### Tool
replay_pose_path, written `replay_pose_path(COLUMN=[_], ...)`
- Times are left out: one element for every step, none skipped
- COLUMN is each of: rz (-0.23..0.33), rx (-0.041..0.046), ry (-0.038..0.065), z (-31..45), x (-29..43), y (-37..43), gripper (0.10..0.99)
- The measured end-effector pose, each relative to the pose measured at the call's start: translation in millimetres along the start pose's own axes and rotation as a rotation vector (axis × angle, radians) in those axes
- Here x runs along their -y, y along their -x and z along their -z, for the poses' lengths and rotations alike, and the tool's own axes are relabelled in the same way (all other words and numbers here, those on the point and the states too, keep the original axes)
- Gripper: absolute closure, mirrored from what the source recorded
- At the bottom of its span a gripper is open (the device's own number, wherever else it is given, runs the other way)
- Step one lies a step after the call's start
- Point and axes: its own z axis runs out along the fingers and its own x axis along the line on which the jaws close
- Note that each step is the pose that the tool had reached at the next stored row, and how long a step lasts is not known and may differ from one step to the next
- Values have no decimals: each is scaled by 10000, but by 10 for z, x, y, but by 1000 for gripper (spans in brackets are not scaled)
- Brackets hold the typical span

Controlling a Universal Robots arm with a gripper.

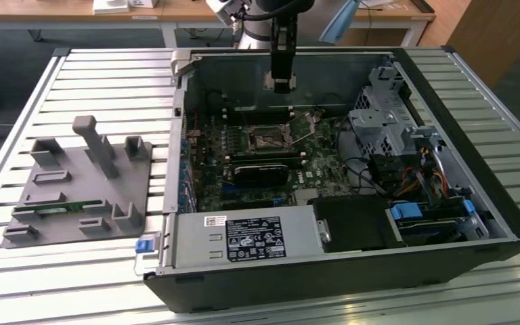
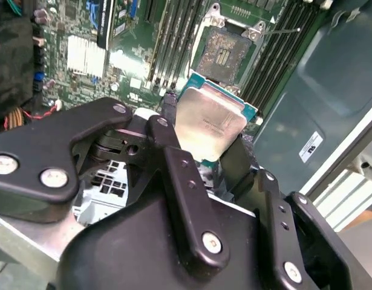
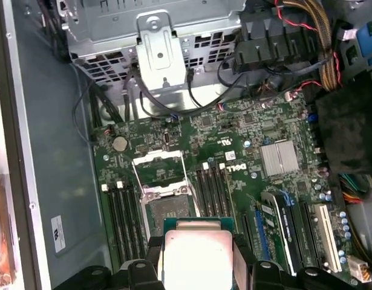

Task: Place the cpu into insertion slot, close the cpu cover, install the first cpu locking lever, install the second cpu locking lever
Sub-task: 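Place the cpu into insertion slot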

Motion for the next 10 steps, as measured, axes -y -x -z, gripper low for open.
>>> replay_pose_path(rz=[26, 124, 301, 480, 671, 849, 1030, 1212, 1389, 1495], rx=[-1, -9, -24, -39, -55, -71, -87, -104, -118, -124], ry=[0, -3, -5, -8, -12, -14, -18, -20, -23, -26], z=[0, -3, -6, -9, -13, -17, -21, -26, -30, -34], x=[0, 0, 0, 0, 1, 1, 1, 2, 2, 3], y=[0, 0, 0, 0, 0, 0, 0, 0, 0, -4], gripper=[549, 549, 549, 549, 549, 549, 549, 549, 549, 549])
